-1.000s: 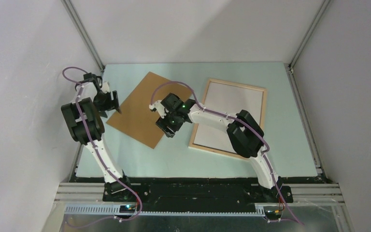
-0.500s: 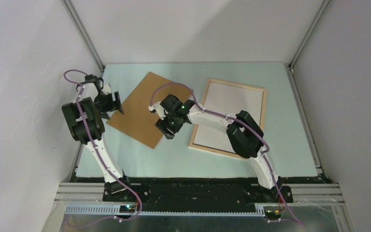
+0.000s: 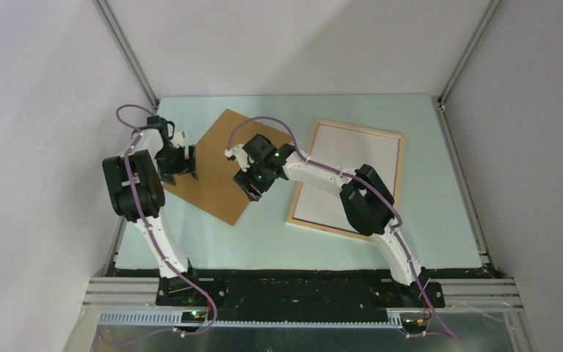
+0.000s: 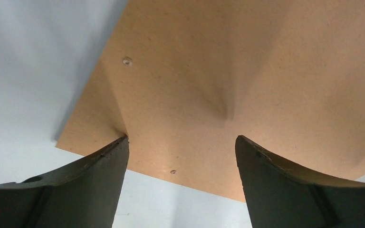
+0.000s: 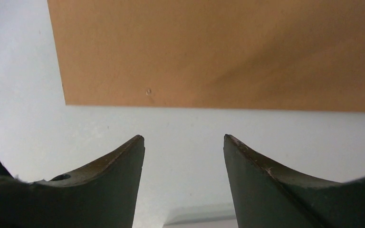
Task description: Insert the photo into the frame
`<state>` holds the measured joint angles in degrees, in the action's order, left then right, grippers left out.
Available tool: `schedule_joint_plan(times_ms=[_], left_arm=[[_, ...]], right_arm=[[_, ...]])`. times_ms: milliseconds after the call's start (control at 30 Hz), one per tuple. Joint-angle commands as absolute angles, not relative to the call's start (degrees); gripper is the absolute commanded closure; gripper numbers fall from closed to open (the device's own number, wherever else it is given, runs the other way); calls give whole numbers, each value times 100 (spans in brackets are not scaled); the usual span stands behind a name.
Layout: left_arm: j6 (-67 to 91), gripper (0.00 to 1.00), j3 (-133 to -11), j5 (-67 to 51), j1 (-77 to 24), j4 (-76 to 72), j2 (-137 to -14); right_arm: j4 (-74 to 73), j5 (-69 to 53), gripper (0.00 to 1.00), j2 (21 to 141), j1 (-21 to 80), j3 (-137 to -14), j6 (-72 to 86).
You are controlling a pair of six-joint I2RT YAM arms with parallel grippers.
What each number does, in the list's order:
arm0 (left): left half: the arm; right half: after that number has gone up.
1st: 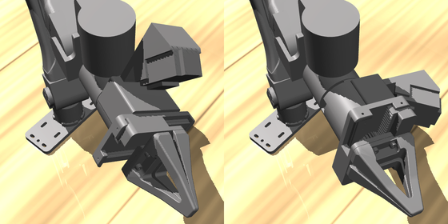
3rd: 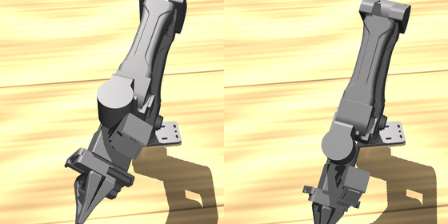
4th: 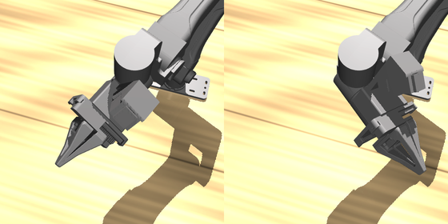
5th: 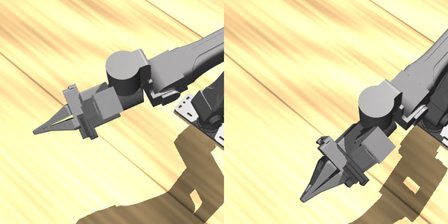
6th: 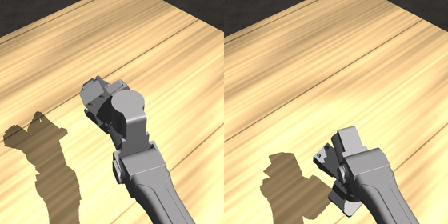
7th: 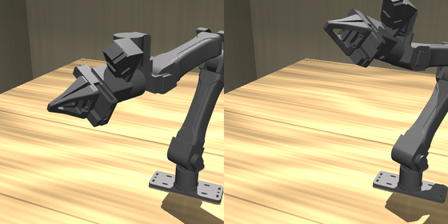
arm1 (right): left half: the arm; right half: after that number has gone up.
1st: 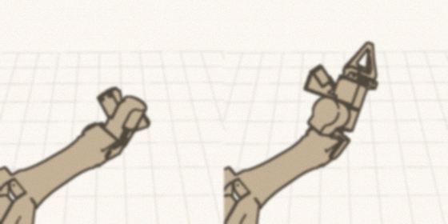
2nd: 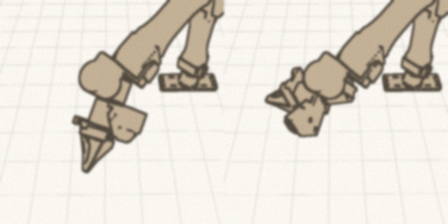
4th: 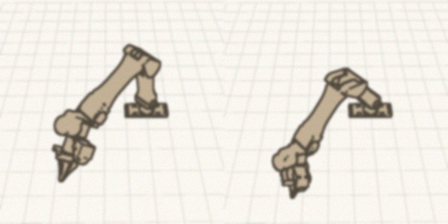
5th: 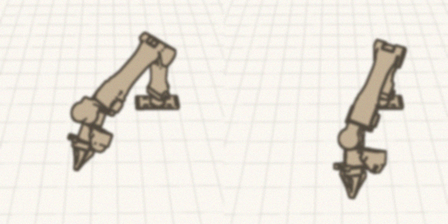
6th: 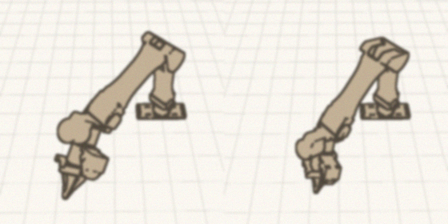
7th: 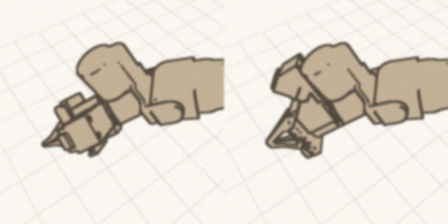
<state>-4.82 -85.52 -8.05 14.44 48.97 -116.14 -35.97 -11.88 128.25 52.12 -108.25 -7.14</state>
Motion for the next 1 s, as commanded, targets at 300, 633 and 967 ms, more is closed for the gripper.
schedule_joint_plan(times_ms=[300,633,967], left_arm=[[-615,17,-7640,-1358,1168,4845,-11158],[-722,14,-7312,-1043,1290,4643,-10083],[-767,11,-8012,-568,1332,4626,-10072]], right_arm=[[-3490,-1651,33,14091,5591,-12505,-990],[-3875,-1427,36,14467,5687,-12652,-1139],[-4860,-631,40,14102,5681,-11580,-1192]])
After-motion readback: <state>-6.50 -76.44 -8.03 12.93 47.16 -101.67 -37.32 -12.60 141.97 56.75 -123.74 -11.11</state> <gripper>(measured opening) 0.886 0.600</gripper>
